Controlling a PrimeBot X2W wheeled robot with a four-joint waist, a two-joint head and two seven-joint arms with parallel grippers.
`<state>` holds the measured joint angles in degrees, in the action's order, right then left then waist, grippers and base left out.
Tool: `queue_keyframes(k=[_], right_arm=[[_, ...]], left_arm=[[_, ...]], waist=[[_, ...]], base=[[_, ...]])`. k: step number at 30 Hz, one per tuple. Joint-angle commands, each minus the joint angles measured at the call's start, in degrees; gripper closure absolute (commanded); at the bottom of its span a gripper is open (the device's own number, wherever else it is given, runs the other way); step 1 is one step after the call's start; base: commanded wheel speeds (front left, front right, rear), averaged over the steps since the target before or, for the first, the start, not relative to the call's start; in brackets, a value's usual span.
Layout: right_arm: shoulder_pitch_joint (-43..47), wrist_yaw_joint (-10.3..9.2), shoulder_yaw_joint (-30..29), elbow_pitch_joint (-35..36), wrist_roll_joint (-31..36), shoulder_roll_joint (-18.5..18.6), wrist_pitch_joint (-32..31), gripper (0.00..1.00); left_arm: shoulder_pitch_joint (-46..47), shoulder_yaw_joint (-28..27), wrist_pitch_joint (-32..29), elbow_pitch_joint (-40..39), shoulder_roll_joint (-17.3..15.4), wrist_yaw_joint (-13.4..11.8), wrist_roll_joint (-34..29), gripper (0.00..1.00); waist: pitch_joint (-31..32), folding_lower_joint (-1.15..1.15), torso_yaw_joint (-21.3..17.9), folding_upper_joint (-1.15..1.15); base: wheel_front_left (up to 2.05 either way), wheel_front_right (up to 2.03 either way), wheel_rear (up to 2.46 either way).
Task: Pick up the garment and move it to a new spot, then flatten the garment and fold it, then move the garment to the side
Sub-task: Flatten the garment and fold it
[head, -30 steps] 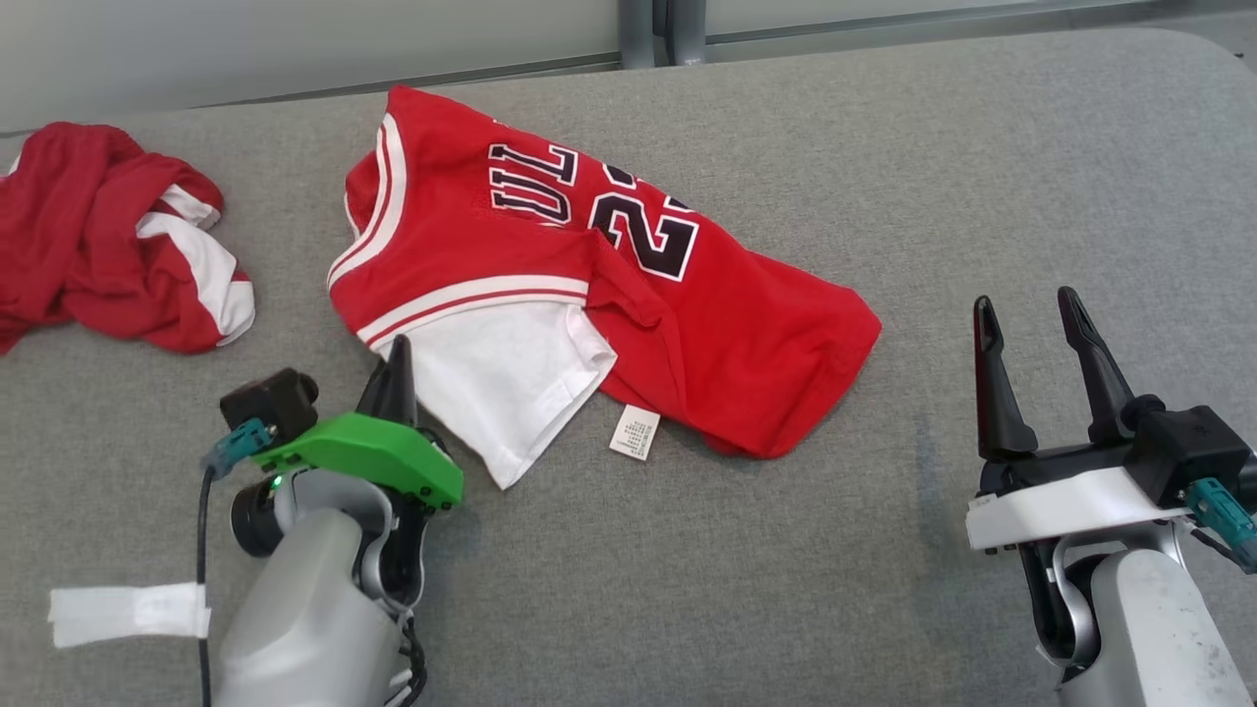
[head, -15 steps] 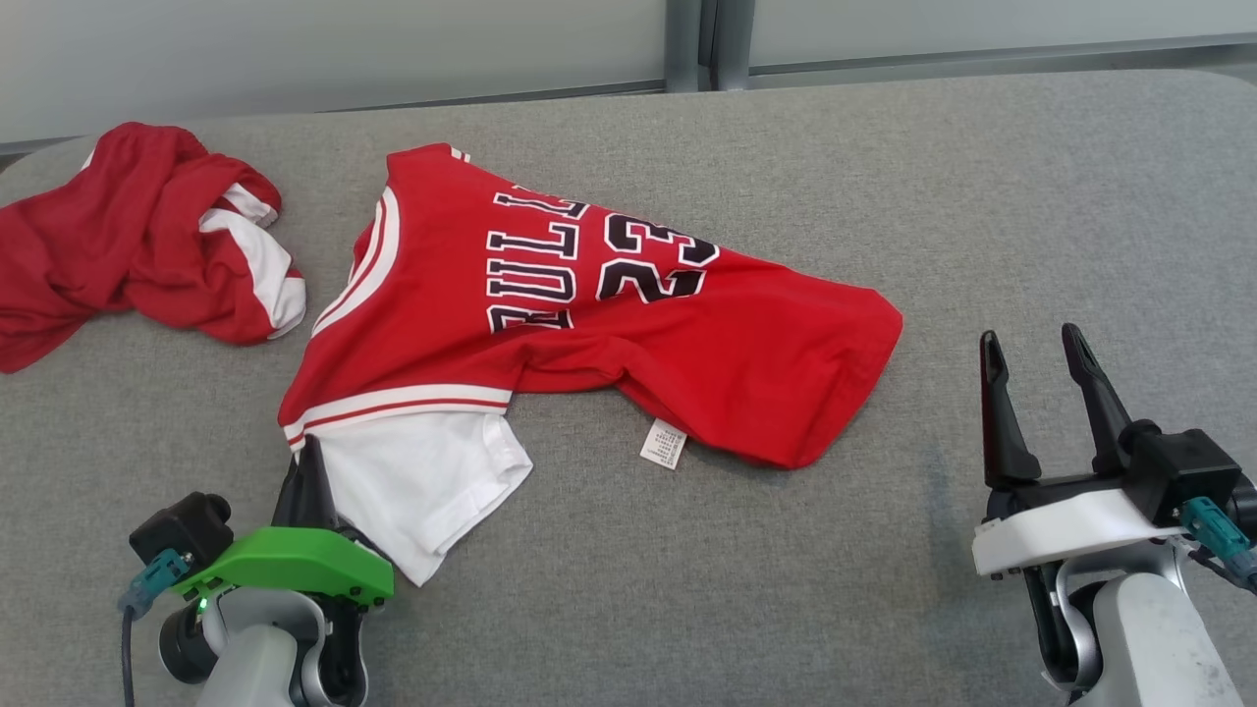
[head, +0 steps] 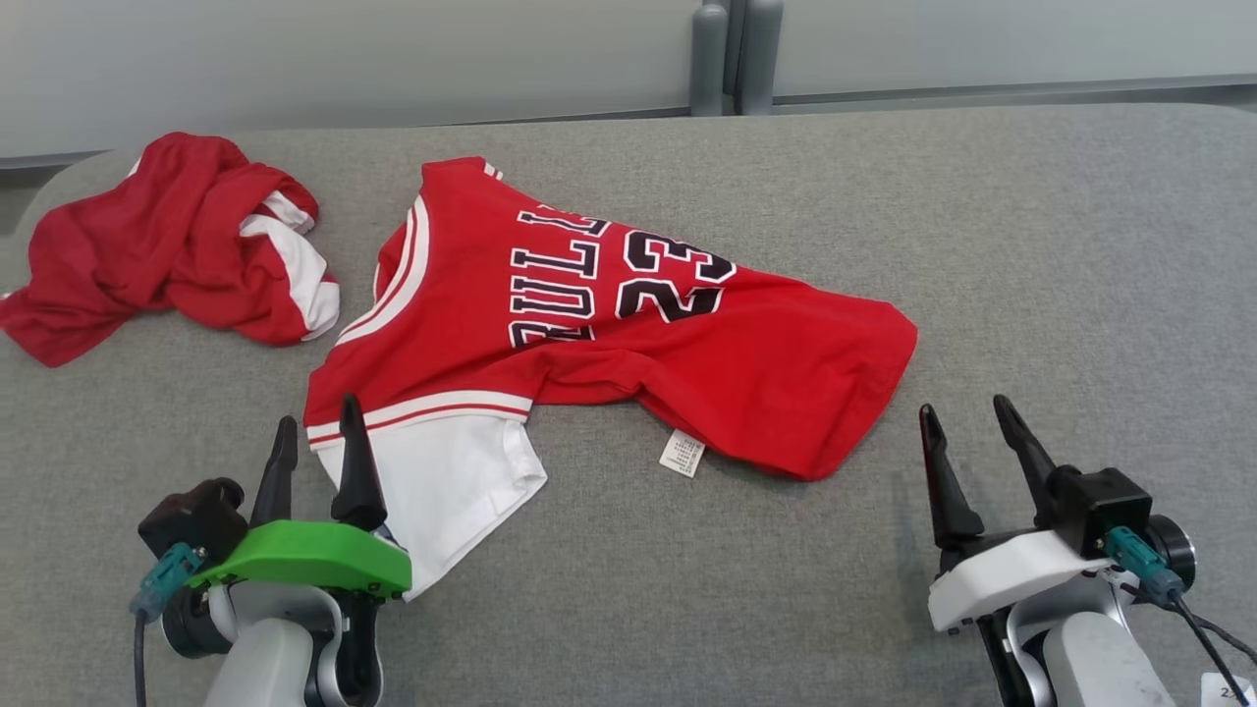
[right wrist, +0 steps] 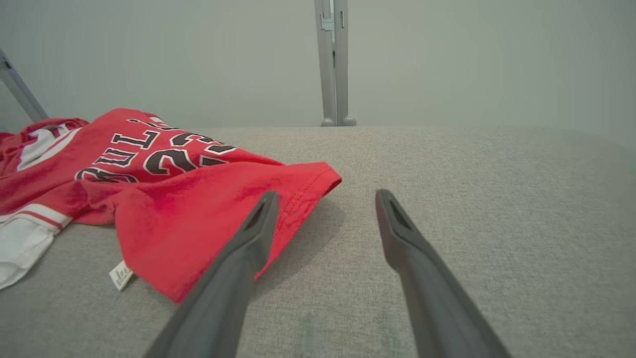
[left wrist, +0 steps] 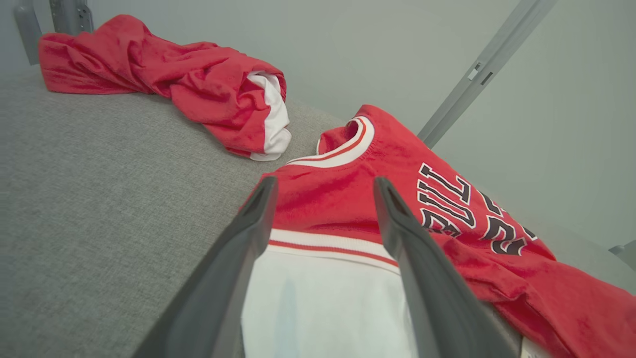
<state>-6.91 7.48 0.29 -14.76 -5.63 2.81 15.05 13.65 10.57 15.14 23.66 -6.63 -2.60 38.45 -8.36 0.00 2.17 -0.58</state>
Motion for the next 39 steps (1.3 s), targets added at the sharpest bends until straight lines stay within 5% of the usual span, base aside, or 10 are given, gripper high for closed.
queue_keyframes(k=[1, 13, 25, 26, 27, 30, 31, 39], right_arm=[[0.2, 0.03, 0.68, -0.44, -0.26, 0.15, 0.17, 0.0], [-0.76, 0.03, 10.4, -5.22, 3.18, 0.18, 0.17, 0.0], [-3.87, 0.02, 7.18, -12.57, 16.17, 0.19, 0.17, 0.0], [-4.32, 0.02, 6.88, -12.96, 16.2, 0.16, 0.17, 0.15], [-4.84, 0.02, 6.47, -13.17, 16.03, 0.15, 0.17, 0.44], [-5.89, 0.02, 5.6, -13.84, 15.66, 0.19, 0.17, 0.78], [-6.34, 0.02, 5.38, -13.88, 15.61, 0.17, 0.17, 0.97], [-10.18, 0.02, 1.0, -11.37, 18.25, 0.19, 0.17, 1.0]], left_arm=[[-1.43, 0.1, 0.02, -0.93, -0.06, -0.31, -0.87, 0.0], [-6.13, 2.42, -0.35, -7.19, 1.1, -1.89, -1.09, 0.0], [-6.34, 3.32, -0.56, -8.51, 1.54, -2.52, -0.65, 0.0], [-6.26, 3.32, -0.54, -8.51, 1.55, -2.55, -0.63, 0.0], [-6.17, 3.32, -0.5, -8.55, 1.58, -2.59, -0.64, 0.0], [-5.83, 3.26, -0.41, -8.57, 1.68, -2.56, -0.62, 0.0], [-5.72, 3.2, -0.4, -8.56, 1.7, -2.6, -0.62, 0.0], [-5.07, 3.02, -0.16, -8.08, 1.87, -2.57, -0.7, 0.0]], waist=[[0.48, 0.0, 1.01, 0.58], [0.62, 0.0, 5.16, 0.58], [-0.39, 0.0, 7.26, 0.58], [-0.5, 0.0, 7.31, 0.58], [-0.64, 0.0, 7.32, 0.58], [-1.01, 0.0, 7.3, 0.58], [-1.13, 0.0, 7.26, 0.58], [-1.63, 0.0, 6.06, 0.58]], base=[[0.0, 0.0, 0.0], [0.0, 0.0, 0.0], [0.0, 0.0, 0.0], [0.0, 0.0, 0.0], [0.0, 0.0, 0.0], [0.0, 0.0, 0.0], [0.0, 0.0, 0.0], [0.0, 0.0, 0.0]])
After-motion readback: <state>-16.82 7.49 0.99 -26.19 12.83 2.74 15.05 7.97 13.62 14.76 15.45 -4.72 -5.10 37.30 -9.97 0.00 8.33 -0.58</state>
